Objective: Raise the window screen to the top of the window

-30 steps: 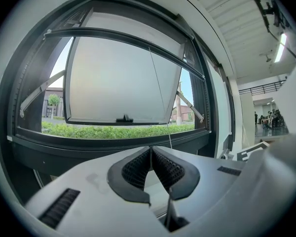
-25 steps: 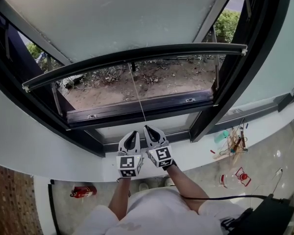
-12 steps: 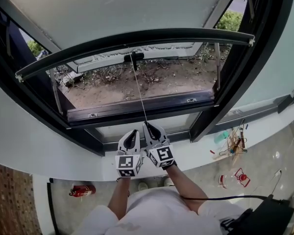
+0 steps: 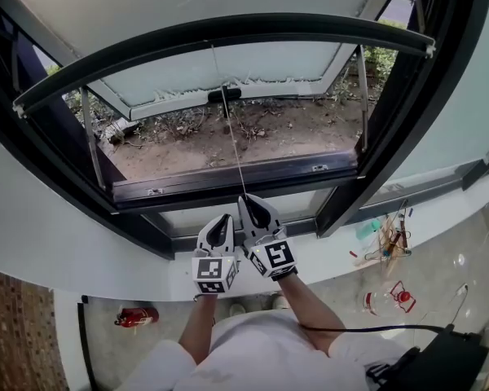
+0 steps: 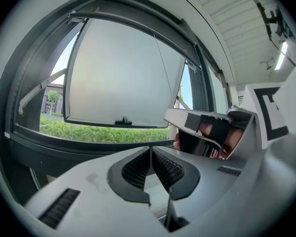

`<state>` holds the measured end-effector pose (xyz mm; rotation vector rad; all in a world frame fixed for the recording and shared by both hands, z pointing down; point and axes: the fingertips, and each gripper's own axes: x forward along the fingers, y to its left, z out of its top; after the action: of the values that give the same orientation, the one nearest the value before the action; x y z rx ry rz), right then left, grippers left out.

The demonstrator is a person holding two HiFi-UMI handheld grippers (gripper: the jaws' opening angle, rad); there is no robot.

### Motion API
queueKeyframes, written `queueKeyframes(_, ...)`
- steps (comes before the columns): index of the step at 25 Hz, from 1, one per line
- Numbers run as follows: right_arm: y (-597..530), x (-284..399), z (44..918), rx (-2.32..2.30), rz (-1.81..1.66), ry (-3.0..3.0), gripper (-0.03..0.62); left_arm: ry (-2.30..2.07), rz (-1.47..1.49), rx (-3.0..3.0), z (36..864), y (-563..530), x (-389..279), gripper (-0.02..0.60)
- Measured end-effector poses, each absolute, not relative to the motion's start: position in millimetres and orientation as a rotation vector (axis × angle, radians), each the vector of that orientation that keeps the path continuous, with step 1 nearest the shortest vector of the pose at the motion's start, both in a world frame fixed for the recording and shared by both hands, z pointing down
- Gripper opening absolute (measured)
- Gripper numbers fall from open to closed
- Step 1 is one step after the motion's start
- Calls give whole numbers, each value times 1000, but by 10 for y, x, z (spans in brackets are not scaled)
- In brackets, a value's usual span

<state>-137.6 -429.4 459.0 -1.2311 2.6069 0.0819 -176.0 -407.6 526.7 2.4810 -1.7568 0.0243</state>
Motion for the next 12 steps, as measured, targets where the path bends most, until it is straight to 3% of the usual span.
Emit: queueKeyframes(12,-4215,-1464,4043,-1081,199,2568,0,-1759,23,2472,5295,-4143,-1807,14)
